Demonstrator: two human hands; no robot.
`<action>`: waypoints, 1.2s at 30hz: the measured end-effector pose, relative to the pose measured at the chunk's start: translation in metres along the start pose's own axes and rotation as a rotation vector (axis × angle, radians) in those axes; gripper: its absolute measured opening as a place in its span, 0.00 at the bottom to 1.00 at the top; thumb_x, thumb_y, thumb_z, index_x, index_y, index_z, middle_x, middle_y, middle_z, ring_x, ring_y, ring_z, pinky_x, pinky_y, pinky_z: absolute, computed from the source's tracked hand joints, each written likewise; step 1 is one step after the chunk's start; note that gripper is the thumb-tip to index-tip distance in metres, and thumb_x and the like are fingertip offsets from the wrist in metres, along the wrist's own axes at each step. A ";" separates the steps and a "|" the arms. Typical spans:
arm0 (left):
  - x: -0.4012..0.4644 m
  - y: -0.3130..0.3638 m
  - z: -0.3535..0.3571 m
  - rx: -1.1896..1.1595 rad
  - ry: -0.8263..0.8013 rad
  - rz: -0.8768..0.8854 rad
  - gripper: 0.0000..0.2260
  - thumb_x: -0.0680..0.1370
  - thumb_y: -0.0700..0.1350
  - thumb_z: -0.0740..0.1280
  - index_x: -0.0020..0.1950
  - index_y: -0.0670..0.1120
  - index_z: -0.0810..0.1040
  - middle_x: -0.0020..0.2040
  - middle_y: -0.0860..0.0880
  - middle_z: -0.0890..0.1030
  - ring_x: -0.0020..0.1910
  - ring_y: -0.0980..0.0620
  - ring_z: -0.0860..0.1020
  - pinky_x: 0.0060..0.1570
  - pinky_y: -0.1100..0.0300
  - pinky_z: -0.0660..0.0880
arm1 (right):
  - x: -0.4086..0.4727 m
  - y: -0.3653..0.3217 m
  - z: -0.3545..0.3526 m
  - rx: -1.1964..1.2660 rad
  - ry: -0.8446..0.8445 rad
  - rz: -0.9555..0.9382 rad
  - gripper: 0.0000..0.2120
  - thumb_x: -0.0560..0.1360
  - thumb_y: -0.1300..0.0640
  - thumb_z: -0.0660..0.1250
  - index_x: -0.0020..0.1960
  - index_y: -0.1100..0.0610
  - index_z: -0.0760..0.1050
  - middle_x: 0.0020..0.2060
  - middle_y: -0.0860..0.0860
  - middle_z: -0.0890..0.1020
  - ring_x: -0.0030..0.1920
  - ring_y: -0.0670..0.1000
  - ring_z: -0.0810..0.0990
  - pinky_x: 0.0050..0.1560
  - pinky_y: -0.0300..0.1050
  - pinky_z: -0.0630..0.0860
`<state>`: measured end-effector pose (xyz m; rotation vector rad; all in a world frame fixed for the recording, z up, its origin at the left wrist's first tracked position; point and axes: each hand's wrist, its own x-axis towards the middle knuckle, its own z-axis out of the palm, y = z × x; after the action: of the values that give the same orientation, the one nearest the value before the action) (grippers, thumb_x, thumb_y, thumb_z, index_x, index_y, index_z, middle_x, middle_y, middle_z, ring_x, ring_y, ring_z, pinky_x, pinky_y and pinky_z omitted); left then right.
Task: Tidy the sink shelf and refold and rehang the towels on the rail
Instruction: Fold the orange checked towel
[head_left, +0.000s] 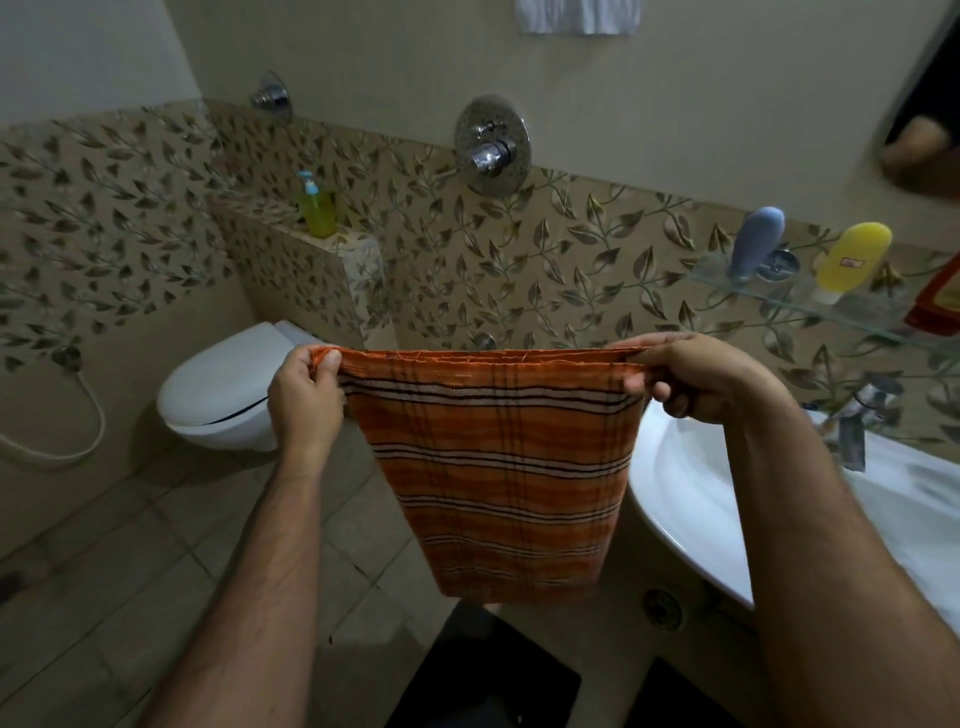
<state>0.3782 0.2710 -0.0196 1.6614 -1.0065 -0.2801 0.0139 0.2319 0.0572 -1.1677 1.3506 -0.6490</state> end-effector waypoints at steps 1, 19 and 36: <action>0.001 0.004 0.002 -0.027 0.002 -0.010 0.06 0.81 0.47 0.62 0.51 0.47 0.77 0.38 0.48 0.80 0.37 0.50 0.79 0.45 0.53 0.77 | -0.001 -0.003 -0.001 0.037 0.004 -0.009 0.17 0.80 0.67 0.55 0.56 0.57 0.81 0.28 0.54 0.81 0.19 0.43 0.70 0.18 0.32 0.60; 0.018 0.075 -0.001 -0.161 0.079 0.125 0.05 0.83 0.47 0.60 0.53 0.48 0.75 0.43 0.55 0.77 0.41 0.59 0.75 0.38 0.69 0.68 | -0.007 -0.003 -0.011 -0.442 0.559 -0.550 0.06 0.70 0.56 0.76 0.39 0.57 0.81 0.34 0.52 0.83 0.35 0.49 0.80 0.37 0.45 0.76; 0.042 0.060 -0.017 -0.270 0.164 0.277 0.06 0.82 0.45 0.60 0.54 0.46 0.75 0.46 0.51 0.78 0.46 0.54 0.76 0.48 0.59 0.75 | -0.019 -0.053 0.010 -0.258 -0.136 -0.425 0.27 0.62 0.50 0.81 0.56 0.61 0.79 0.49 0.60 0.85 0.50 0.59 0.85 0.50 0.50 0.83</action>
<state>0.3862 0.2512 0.0525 1.2629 -1.0128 -0.0884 0.0332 0.2333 0.1108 -1.7033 1.0991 -0.6919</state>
